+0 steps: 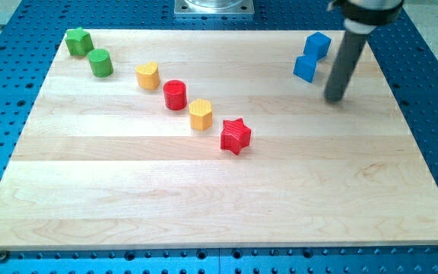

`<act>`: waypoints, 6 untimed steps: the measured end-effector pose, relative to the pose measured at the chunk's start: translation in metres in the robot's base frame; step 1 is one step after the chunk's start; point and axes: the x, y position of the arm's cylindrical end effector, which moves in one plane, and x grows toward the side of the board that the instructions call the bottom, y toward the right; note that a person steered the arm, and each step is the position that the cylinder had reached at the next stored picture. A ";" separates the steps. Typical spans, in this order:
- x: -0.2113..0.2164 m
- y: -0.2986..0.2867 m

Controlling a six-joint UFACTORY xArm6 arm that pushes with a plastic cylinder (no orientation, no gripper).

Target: Move the triangle into the cube

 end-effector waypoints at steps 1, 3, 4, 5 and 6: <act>-0.069 -0.029; -0.069 -0.047; -0.019 -0.060; 0.092 -0.069; 0.165 -0.088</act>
